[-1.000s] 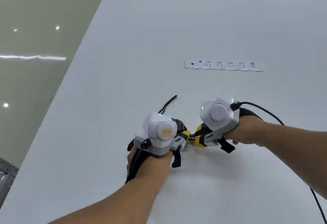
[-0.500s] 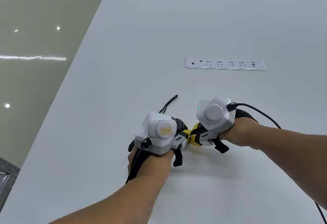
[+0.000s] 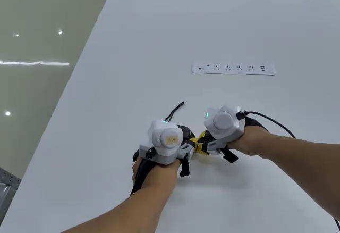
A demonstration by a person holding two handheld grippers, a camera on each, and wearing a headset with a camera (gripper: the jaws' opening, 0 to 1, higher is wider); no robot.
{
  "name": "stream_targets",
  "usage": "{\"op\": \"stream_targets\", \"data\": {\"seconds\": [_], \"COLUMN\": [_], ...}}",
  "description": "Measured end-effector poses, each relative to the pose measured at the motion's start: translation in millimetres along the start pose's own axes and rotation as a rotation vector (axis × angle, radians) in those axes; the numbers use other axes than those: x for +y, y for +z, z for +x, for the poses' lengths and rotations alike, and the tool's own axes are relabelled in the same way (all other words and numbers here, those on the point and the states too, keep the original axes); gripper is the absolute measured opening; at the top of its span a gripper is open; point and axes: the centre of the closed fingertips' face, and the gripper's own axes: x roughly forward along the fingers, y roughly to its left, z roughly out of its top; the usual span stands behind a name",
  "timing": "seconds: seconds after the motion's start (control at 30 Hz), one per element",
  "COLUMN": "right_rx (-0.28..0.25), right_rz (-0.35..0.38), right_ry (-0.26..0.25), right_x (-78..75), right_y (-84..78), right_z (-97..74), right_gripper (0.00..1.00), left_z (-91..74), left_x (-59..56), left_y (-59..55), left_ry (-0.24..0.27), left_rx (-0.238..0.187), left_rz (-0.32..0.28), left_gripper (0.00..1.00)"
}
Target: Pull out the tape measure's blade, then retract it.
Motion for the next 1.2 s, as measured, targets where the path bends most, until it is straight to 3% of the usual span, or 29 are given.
{"op": "stream_targets", "data": {"seconds": [0.1,0.23,0.37,0.43,0.57,0.63,0.7,0.77,0.87,0.97,1.1,1.2], "right_rx": [0.004,-0.004,-0.011,-0.026,-0.037,-0.060,-0.089,-0.093,-0.104,-0.116,-0.147,-0.162], "right_rz": [-0.005,0.014,0.050,0.091,0.108,0.115,0.148,0.161,0.182,0.220,0.260,0.284], "right_ry": [-0.026,-0.058,-0.088,-0.110,-0.154,-0.196,-0.206,-0.216,-0.230,-0.253,-0.285,-0.308], "right_x": [0.5,-2.2,-3.1,-4.4,-7.1,-10.8,-10.1,-5.8,1.5,11.2,23.7,33.8], "right_y": [-2.7,-12.3,-22.8,-25.6,-30.9,-30.4,-29.7,-34.0,-43.0,-55.4,-67.4,-77.6], "right_z": [-3.9,-14.8,-28.1,-35.6,-51.9,-62.3,-68.7,-78.0,-87.9,-100.4,-117.4,-131.9], "right_gripper": [0.16,0.29,0.22,0.24,0.23,0.16,0.19,0.21,0.23,0.27,0.34,0.45], "left_z": [-0.1,-0.7,-2.0,-2.9,-9.3,-16.3,-20.5,-27.2,-37.7,-51.6,-68.4,-80.6], "left_x": [1.0,0.7,-0.3,-0.2,1.5,5.7,7.4,12.1,19.8,33.8,45.2,42.8], "left_y": [1.2,0.0,-1.7,-1.9,8.3,20.1,25.5,29.5,32.3,30.3,23.5,12.9], "left_ry": [-0.004,-0.020,-0.045,-0.055,-0.113,-0.119,-0.135,-0.156,-0.180,-0.169,-0.194,-0.269], "left_rx": [0.018,0.016,0.029,0.031,-0.018,-0.062,-0.079,-0.089,-0.104,-0.108,-0.116,-0.121], "left_rz": [-0.011,-0.020,0.002,0.006,-0.043,0.001,0.016,0.016,0.009,0.054,0.048,0.020], "left_gripper": [0.56,0.57,0.58,0.58,0.56,0.54,0.59,0.69,0.76,0.73,0.83,0.99]}}
